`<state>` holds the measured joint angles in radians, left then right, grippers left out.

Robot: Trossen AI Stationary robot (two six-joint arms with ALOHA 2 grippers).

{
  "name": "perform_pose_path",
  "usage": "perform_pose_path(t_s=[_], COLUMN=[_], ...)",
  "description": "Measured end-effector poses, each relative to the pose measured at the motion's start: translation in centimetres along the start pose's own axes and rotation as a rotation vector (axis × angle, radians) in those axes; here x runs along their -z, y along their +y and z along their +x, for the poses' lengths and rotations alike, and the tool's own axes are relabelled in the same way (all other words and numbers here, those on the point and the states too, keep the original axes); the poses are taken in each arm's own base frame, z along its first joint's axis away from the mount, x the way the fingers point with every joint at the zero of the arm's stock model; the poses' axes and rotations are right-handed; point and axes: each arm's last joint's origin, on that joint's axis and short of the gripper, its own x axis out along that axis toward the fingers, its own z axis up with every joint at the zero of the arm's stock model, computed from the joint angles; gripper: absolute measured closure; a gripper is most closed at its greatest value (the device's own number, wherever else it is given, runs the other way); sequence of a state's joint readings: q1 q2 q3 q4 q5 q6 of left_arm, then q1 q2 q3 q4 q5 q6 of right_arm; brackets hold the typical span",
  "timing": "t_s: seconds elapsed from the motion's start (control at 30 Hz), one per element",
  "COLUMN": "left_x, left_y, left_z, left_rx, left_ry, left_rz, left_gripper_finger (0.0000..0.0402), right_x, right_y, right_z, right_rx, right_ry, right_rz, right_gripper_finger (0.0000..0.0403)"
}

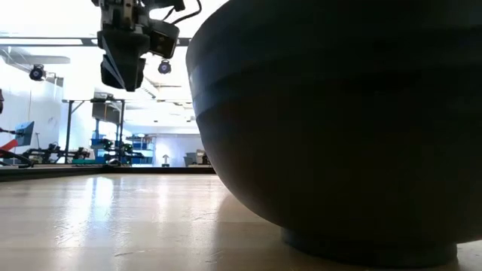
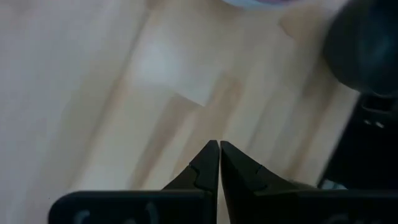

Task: Nest bowls inside each other
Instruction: Stack the white bowl on the black bowl

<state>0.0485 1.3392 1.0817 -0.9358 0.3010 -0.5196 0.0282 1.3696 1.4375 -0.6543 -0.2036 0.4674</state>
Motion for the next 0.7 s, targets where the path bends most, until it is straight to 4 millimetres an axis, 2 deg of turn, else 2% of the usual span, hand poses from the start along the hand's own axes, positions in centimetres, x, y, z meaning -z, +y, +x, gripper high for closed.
perform_pose_path(t_s=[0.17, 0.37, 0.47, 0.6, 0.7], left_x=[0.3, 0.5, 1.8, 4.2, 5.6], left_y=[-0.5, -0.5, -0.2, 0.7, 1.2], left_z=[0.1, 0.1, -0.3, -1.3, -2.5], left_rx=[0.026, 0.030, -0.016, -0.196, -0.276], left_ry=[0.022, 0.044, 0.132, 0.278, 0.301], left_rz=[0.019, 0.017, 0.010, 0.021, 0.032], left_gripper_finger=[0.0402, 0.0402, 0.0402, 0.0402, 0.0402], right_x=[-1.8, -3.4, -3.9, -4.6, -4.9], right_y=[-0.3, -0.9, -1.8, -3.2, -4.2], right_z=[2.8, 6.3, 7.2, 8.2, 8.8], right_rx=[0.137, 0.295, 0.380, 0.428, 0.454], right_ry=[0.240, 0.370, 0.438, 0.477, 0.511], right_rz=[0.052, 0.001, -0.010, 0.016, 0.040], right_gripper_finger=[0.0392, 0.0392, 0.0392, 0.0392, 0.0392])
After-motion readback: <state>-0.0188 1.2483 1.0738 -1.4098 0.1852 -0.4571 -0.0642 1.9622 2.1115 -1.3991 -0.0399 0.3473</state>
